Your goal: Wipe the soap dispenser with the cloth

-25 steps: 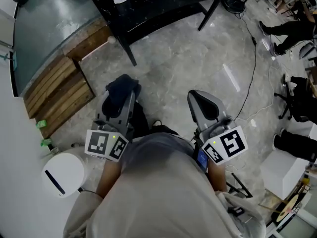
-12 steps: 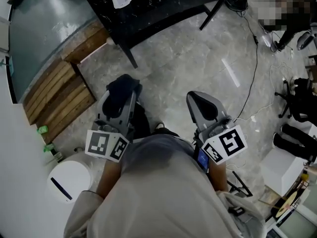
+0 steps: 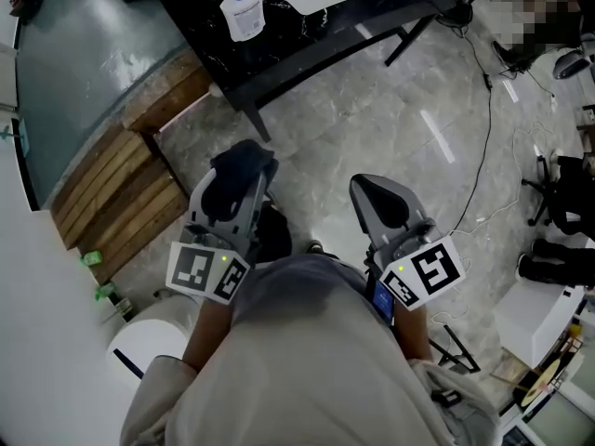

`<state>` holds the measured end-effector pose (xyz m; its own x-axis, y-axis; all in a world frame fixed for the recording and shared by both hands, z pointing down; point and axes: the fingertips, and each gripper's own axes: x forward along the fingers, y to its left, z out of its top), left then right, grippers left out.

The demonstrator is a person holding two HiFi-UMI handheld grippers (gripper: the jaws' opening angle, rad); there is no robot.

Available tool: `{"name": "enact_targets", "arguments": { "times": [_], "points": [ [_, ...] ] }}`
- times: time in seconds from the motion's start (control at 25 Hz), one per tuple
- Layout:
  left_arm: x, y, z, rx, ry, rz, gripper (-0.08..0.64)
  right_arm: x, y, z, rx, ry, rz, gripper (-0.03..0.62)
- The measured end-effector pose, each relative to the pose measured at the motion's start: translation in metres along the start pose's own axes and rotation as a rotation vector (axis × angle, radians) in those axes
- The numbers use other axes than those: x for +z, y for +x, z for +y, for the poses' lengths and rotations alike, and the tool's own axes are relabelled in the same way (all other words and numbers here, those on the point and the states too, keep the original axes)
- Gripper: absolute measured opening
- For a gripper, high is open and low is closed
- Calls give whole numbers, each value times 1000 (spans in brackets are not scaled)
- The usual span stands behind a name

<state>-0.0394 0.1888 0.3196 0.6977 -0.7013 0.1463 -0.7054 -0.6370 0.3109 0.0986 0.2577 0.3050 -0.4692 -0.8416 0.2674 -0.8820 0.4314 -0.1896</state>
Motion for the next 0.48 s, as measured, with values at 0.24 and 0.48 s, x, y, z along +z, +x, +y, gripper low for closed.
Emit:
{"name": "enact_targets", "arguments": {
  "times": [0.24, 0.48],
  "points": [
    [17, 18, 38, -21, 9, -3, 161, 15, 51, 2, 12, -6, -7, 2],
    [29, 27, 65, -47, 12, -7, 161, 34, 94, 9, 27, -31, -21, 2]
  ]
}}
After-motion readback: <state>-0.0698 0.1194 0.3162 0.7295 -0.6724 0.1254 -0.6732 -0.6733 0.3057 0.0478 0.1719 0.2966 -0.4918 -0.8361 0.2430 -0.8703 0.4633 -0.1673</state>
